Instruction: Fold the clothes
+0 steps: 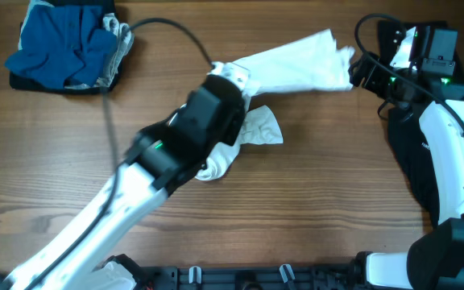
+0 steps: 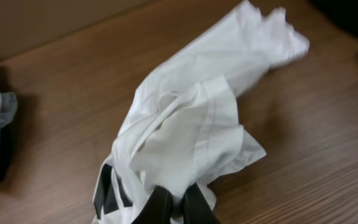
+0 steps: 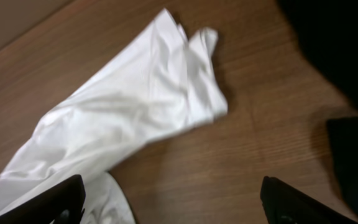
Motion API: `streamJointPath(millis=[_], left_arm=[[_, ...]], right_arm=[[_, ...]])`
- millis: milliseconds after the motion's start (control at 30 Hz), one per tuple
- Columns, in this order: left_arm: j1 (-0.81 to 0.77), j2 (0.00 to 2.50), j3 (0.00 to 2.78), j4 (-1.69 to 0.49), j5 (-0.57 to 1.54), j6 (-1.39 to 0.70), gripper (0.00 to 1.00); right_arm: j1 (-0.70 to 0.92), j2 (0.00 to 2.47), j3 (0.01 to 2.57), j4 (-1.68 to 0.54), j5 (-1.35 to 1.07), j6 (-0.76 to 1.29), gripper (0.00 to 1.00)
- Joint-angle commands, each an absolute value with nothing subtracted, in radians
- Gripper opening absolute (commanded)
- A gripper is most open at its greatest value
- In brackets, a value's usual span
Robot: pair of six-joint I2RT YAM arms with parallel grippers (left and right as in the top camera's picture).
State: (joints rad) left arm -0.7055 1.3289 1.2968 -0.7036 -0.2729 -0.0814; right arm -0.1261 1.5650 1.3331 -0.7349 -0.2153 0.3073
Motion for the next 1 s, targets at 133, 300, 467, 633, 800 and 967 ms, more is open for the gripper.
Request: streamJointPath(millis=[133, 300, 467, 633, 800, 967], left_arm=[[-0.702, 1.067, 1.394, -0.769, -0.282, -0.152, 0.04], [-0.702, 1.084, 1.393, -0.787, -0.282, -0.151, 0.04], [-0.702, 1.154, 1.393, -0.794, -0.282, -0.151, 0.04], [-0.702, 1.172, 1.394, -0.794, -0.294, -0.150, 0.04], [-0.702, 1.147, 1.394, -0.793, -0.343, -0.150, 0.04], [-0.702, 1.123, 1.394, -0.790, -0.343, -0.150, 0.04]], right_arm=[[-0.126, 1.415, 1.356, -0.857, -0.291, 0.296, 0.86], [-0.064, 1.443, 1.317, -0.890, -0.291, 0.290, 0.81], [0.062, 1.542, 1.257, -0.875, -0.332, 0.290, 0.76], [0.184, 1.694, 1.201, -0.871, -0.366, 0.299, 0.59], [0.247, 1.713, 1.145, -0.833, -0.402, 0.292, 0.55], [0.289, 1.713, 1.090, -0.759, -0.406, 0.358, 0.53]])
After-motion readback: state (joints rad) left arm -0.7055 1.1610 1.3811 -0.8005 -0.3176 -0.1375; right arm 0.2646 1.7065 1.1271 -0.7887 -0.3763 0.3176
